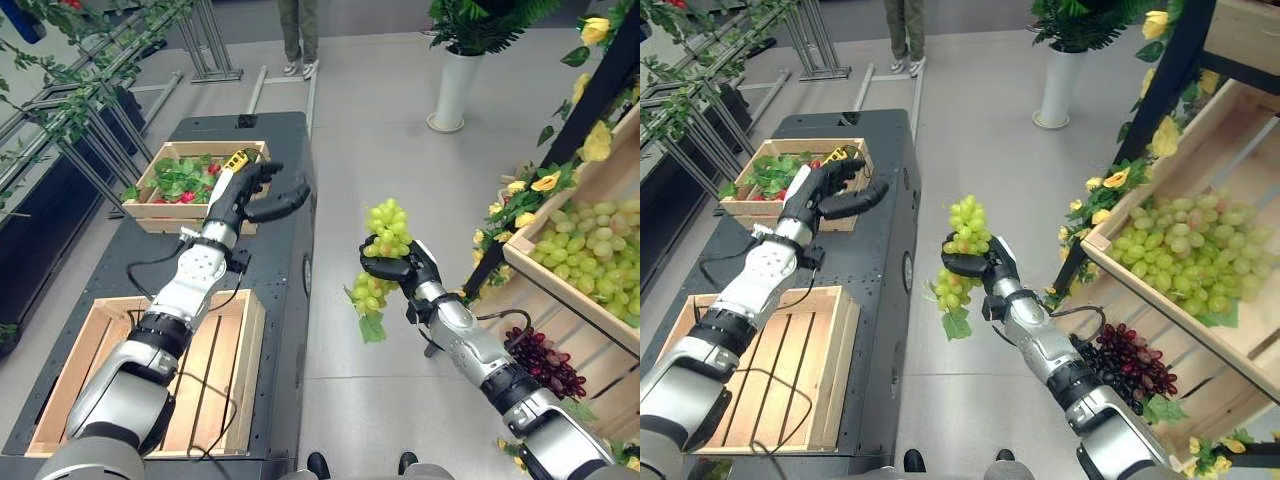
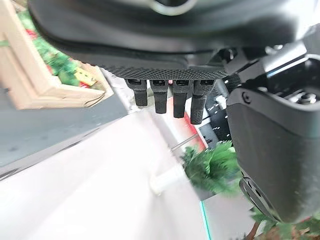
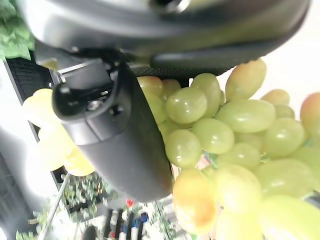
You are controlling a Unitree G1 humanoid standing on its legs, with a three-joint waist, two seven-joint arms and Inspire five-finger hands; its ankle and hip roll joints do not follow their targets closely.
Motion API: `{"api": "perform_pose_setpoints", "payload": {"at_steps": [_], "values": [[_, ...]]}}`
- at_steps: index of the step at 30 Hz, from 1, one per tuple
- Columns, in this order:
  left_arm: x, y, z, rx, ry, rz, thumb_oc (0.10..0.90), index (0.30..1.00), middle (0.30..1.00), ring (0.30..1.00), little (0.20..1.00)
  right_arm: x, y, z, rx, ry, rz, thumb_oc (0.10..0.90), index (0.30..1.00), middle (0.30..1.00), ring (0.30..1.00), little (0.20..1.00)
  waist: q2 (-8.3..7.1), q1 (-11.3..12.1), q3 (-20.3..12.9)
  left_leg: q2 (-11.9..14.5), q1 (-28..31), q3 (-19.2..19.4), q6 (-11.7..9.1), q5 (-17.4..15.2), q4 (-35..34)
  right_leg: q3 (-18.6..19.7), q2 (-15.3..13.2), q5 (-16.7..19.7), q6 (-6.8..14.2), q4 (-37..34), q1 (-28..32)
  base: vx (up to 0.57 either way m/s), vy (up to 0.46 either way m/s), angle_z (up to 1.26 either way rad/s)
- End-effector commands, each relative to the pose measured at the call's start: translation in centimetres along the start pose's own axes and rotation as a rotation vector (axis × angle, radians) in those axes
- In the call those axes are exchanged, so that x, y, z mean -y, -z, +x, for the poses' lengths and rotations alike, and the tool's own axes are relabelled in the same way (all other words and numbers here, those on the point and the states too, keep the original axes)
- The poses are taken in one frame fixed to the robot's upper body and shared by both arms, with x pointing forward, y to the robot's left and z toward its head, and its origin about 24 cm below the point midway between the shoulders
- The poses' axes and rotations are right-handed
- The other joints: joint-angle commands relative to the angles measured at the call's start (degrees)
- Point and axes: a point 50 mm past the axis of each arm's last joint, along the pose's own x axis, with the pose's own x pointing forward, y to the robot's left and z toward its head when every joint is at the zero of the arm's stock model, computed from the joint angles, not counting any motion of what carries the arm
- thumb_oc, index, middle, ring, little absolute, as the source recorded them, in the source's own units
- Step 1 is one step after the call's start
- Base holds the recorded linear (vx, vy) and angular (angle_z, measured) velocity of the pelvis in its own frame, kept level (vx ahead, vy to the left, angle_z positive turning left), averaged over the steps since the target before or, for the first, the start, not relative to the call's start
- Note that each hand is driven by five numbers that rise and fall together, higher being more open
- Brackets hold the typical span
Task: Pick up the fruits from the basket on one side to the basket on the other side
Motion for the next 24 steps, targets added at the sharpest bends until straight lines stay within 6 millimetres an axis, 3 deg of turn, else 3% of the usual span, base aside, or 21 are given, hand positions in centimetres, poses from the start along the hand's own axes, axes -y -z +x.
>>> {"api": "perform_pose_setpoints", "payload": {"at_steps": [1,9,13,14,16,17,18,19,20,22,24], "values": [[-4.5,-4.2,1.2,0.188,-0.201,-0.028,0.800,0.900,0.900,0.900,0.900,-1.7,-6.2,0.4,0.337,-0.124,-0.007,0.400,0.300,0.300,0.300,0.300,0.04,-1.0,-6.2,2.1,1.0,-0.4,-2.9,-5.0,0.1,-0.7,0.7,-2.1,-2.0,1.3,-1.7,-0.01,0.003,-0.11],[-2.9,-2.4,0.1,0.166,-0.216,-0.164,0.800,0.900,0.900,0.900,0.900,-0.3,-4.9,-1.5,0.335,-0.124,-0.128,0.400,0.300,0.300,0.300,0.300,-0.12,-3.1,-4.6,2.2,1.2,1.3,-2.7,-5.3,0.1,0.5,1.1,-2.2,-1.8,2.0,-2.6,-0.01,-0.005,-0.13],[-1.0,0.8,-1.8,0.099,-0.239,-0.264,0.800,0.900,0.900,0.900,0.900,0.5,-4.3,-2.8,0.339,-0.128,-0.169,0.400,0.300,0.300,0.300,0.300,-0.79,-3.7,-4.2,2.5,1.6,2.0,-2.5,-5.6,0.6,1.5,1.9,-3.5,-2.1,4.1,-3.4,0.03,-0.066,-0.15],[0.3,2.6,-3.1,0.057,-0.241,-0.301,0.800,0.900,0.900,0.900,0.900,0.8,-4.0,-3.5,0.339,-0.124,-0.173,0.400,0.300,0.300,0.300,0.300,-1.46,-3.7,-3.9,2.5,1.1,1.9,-2.5,-6.2,2.3,2.0,2.1,-3.6,-2.5,4.6,-3.6,0.03,-0.069,-0.21],[2.5,5.3,-5.6,-0.037,-0.240,-0.356,0.800,0.900,0.900,0.900,0.900,1.7,-3.9,-4.5,0.333,-0.123,-0.172,0.400,0.300,0.300,0.300,0.300,-2.83,-2.7,-3.2,1.7,-0.7,-1.7,-2.3,-8.1,7.6,3.7,2.1,-2.7,-2.7,3.9,-3.5,0.02,-0.041,-0.29],[3.7,6.9,-7.1,-0.093,-0.234,-0.405,0.800,0.900,0.900,0.900,0.900,2.0,-4.1,-5.0,0.334,-0.145,-0.178,0.400,0.300,0.300,0.300,0.300,-3.58,-1.8,-2.6,0.4,-1.9,-5.9,-1.8,-9.8,10.5,5.8,2.1,-2.2,-2.7,3.4,-3.4,0.01,0.010,-0.41],[3.9,7.2,-7.5,-0.102,-0.230,-0.411,0.800,0.900,0.900,0.900,0.900,2.1,-4.2,-5.1,0.334,-0.150,-0.183,0.400,0.300,0.300,0.300,0.300,-3.72,-1.5,-2.4,0.0,-2.2,-7.2,-1.6,-10.4,11.3,6.6,2.1,-2.0,-2.7,3.3,-3.4,0.01,0.129,-0.64],[4.7,9.2,-9.7,-0.178,-0.259,-0.460,0.800,0.900,0.900,0.900,0.900,1.9,-4.7,-5.3,0.337,-0.224,-0.219,0.400,0.300,0.300,0.300,0.300,-3.69,0.8,-1.5,-3.4,-3.3,-18.4,-0.1,-10.2,9.0,12.1,3.1,-1.8,-2.8,4.9,-4.6,-0.01,0.148,-0.94],[4.7,9.5,-10.0,-0.187,-0.262,-0.460,0.800,0.900,0.900,0.900,0.900,1.8,-4.9,-5.3,0.341,-0.235,-0.228,0.400,0.300,0.300,0.300,0.300,-3.65,1.3,-1.4,-3.8,-3.6,-20.1,0.1,-9.9,8.4,13.2,3.4,-1.9,-2.8,5.6,-5.0,-0.02,0.230,-1.40],[5.3,10.6,-10.9,-0.245,-0.216,-0.484,0.800,0.900,0.900,0.900,0.900,2.4,-5.7,-5.4,0.349,-0.205,-0.266,0.400,0.300,0.300,0.300,0.300,-3.58,1.0,-1.1,-2.3,-2.0,-15.5,0.5,-8.9,4.9,13.6,3.7,-2.1,-2.4,5.1,-5.2,-0.04,0.222,-1.53],[6.3,11.3,-11.1,-0.283,-0.171,-0.480,0.800,0.900,0.900,0.900,0.900,2.9,-6.6,-6.0,0.384,-0.183,-0.260,0.400,0.300,0.300,0.300,0.300,-3.82,0.7,-1.7,-2.6,-2.4,-15.2,0.4,-7.9,2.8,12.4,2.8,-0.9,-1.3,4.1,-5.8,-0.09,0.222,-0.77]]}}
